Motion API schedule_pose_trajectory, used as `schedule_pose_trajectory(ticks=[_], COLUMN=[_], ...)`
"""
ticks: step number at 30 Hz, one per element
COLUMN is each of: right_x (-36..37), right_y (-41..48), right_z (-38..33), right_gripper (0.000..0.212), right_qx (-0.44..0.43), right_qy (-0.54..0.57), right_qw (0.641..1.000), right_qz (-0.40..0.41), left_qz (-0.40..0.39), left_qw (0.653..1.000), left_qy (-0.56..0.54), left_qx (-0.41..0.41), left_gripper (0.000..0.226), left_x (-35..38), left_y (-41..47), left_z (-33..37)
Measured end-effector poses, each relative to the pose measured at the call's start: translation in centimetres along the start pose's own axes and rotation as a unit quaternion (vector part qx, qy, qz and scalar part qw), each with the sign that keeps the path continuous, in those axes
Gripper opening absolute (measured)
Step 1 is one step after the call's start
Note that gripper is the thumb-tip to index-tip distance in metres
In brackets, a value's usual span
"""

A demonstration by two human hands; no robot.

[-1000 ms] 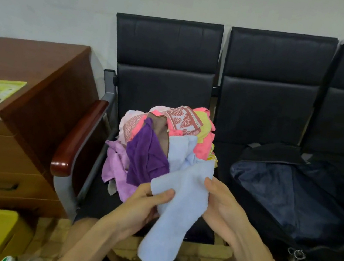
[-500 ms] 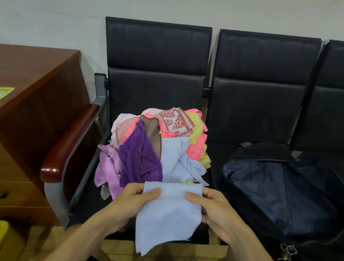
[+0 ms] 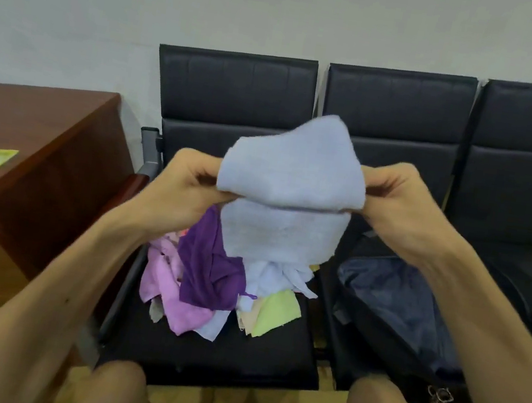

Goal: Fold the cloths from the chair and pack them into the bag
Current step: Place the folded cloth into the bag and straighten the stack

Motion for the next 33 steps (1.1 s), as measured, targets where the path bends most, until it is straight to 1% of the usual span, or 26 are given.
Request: schedule_pose_trajectory(ticks=[3,6,8,10,11,13,14,15,17,19,22,24,27,30,33], right_x=[-0.6,-0.7,-0.3,0.1,0.3,0.8,1.0,0.9,0.8,0.5,0.1,-0.1,-0.4,-0.2,0.0], right_y=[0.1,-0.1,-0.4,-1.2,-1.6,-2.5,-2.5,-2.3,-1.7,-1.4,-1.5,-1.5,-1.6,-1.9,-2.4], right_z=[-0.5,0.0,-0.2,-0.8,-1.4,-2.5,-2.6,-2.3,-1.4,-0.8,-0.1,0.4,1.0,1.9,2.8], right_gripper=[0.027,0.026,0.034,0.043,0.043,0.043,0.047,0.052,0.057,0.055,0.052,0.050,0.035,0.045,0.041], right_qx=[-0.036,-0.045,-0.059,-0.072,-0.088,-0.118,-0.124,-0.118,-0.099,-0.093,-0.070,-0.048,0.001,0.064,0.098], right_qy=[-0.052,-0.073,-0.080,-0.068,-0.066,-0.084,-0.098,-0.107,-0.103,-0.067,-0.002,0.031,0.057,0.101,0.125], right_qw=[0.998,0.996,0.995,0.995,0.994,0.989,0.987,0.986,0.989,0.993,0.998,0.998,0.997,0.992,0.986], right_qz=[0.011,0.012,0.002,-0.011,-0.021,-0.039,-0.043,-0.041,-0.031,-0.018,-0.001,0.016,0.050,0.051,0.057], left_qz=[-0.017,-0.026,-0.026,-0.028,-0.026,-0.022,-0.025,-0.031,-0.035,-0.029,-0.014,-0.006,0.002,0.011,0.036], left_qw=[0.998,0.993,0.990,0.986,0.984,0.982,0.981,0.980,0.980,0.982,0.981,0.981,0.985,0.993,0.999], left_qy=[0.042,0.098,0.116,0.114,0.108,0.090,0.094,0.115,0.152,0.154,0.162,0.164,0.144,0.090,0.016], left_qx=[0.053,0.068,0.077,0.117,0.138,0.166,0.168,0.158,0.122,0.106,0.104,0.099,0.093,0.075,0.037], left_gripper=[0.041,0.046,0.047,0.047,0.043,0.025,0.020,0.024,0.042,0.051,0.062,0.063,0.060,0.045,0.048], left_x=[0.1,0.2,0.3,0.9,1.1,1.1,1.1,1.1,1.1,1.0,0.8,0.6,0.8,1.2,1.6], left_y=[0.8,0.7,0.5,0.1,-0.2,-1.0,-1.1,-1.0,-0.5,-0.3,-0.3,-0.2,-0.2,-0.4,-0.6], left_z=[0.7,0.1,0.2,1.2,1.9,3.1,3.4,3.2,2.0,1.3,1.1,0.9,1.0,1.3,1.1])
Point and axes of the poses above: each hand's wrist, its own y-axis towards the middle knuckle, its own x-axis out of the palm, z = x × y, the point moved 8 cm from there along y, towards the middle knuckle, and after that the axes turned 4 degrees about x, right-handed, at the moved point
